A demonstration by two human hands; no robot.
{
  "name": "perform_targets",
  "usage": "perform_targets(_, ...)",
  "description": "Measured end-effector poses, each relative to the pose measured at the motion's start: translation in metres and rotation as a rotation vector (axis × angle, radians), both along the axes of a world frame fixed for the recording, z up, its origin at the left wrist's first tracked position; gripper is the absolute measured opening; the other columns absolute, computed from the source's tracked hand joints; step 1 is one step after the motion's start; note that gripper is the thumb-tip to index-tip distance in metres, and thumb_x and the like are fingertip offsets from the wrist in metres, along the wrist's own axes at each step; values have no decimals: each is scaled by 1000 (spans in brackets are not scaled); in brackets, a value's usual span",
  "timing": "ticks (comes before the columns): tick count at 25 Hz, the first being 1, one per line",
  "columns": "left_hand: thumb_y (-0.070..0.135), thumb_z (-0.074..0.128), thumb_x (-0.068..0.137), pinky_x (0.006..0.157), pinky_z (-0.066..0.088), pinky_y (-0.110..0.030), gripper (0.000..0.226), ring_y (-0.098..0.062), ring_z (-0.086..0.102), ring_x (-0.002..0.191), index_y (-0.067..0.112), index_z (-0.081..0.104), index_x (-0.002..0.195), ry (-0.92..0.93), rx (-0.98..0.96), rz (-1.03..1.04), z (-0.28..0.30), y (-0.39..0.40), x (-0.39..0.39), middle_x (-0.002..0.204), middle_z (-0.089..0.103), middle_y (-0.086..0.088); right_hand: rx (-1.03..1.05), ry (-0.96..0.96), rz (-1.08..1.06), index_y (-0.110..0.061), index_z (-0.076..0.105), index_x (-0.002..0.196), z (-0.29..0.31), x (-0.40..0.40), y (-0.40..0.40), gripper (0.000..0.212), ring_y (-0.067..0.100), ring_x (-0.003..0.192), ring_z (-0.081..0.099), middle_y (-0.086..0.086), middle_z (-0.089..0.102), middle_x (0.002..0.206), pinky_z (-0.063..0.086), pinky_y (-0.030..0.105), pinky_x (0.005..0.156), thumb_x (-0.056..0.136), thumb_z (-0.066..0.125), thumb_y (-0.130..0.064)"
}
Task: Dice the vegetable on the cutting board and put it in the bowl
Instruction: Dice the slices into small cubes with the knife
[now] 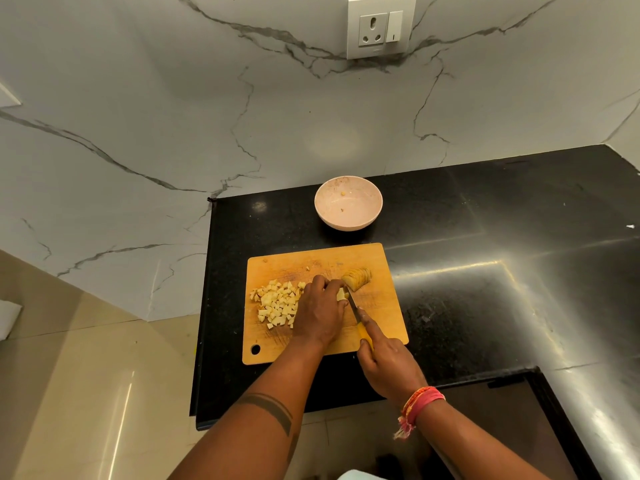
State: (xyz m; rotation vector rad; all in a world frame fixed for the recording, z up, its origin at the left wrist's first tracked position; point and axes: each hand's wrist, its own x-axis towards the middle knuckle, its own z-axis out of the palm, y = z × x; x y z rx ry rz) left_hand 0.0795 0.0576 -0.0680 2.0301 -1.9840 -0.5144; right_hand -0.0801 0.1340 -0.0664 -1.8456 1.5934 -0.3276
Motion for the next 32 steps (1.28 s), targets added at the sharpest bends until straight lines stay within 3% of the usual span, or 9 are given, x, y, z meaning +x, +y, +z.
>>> perform_targets(7,31,55,101,90,49,-32,21,-17,51,108,23,62,119,21,-82,44,6,-7,9,118,56,2,12,-63,81,-39,16,160,7,2,-9,64,15,51,49,0,57,61,36,36,49,103,42,-26)
perform_targets(12,27,55,99,91,46,-33,28,-18,48,110,25,59,127,-217,-35,209,7,-4,33,127,51,-1,-17,-41,43,-41,17,158,11,13,-15,63,16,54,54,-1,57,62,43,43,52,102,42,-29)
perform_targets(15,29,51,100,89,46,-34,29,-20,48,108,23,60,128,-265,-73,163,9,-3,29,127,51,-2,-52,4,-29,-37,18,159,10,10,-15,65,18,52,52,-3,54,59,44,44,50,100,44,-28)
perform_targets(18,38,50,102,91,47,-35,30,-20,48,109,23,61,126,-201,-98,51,9,-5,11,124,54,-2,-71,62,-34,-35,17,160,9,5,-10,66,18,51,52,-5,52,58,45,43,49,100,44,-29)
perform_targets(22,35,57,101,104,45,-35,45,-20,46,121,22,52,144,-53,17,-55,1,-4,0,132,50,-1,-58,126,-10,-35,12,161,8,0,-6,66,15,51,50,-7,51,60,44,40,50,102,41,-33)
perform_targets(32,25,64,97,97,47,-33,34,-20,50,115,17,63,130,113,25,80,-6,-2,1,120,56,-1,-38,249,98,-36,0,161,10,10,-12,67,18,58,56,0,59,72,43,35,51,103,33,-37)
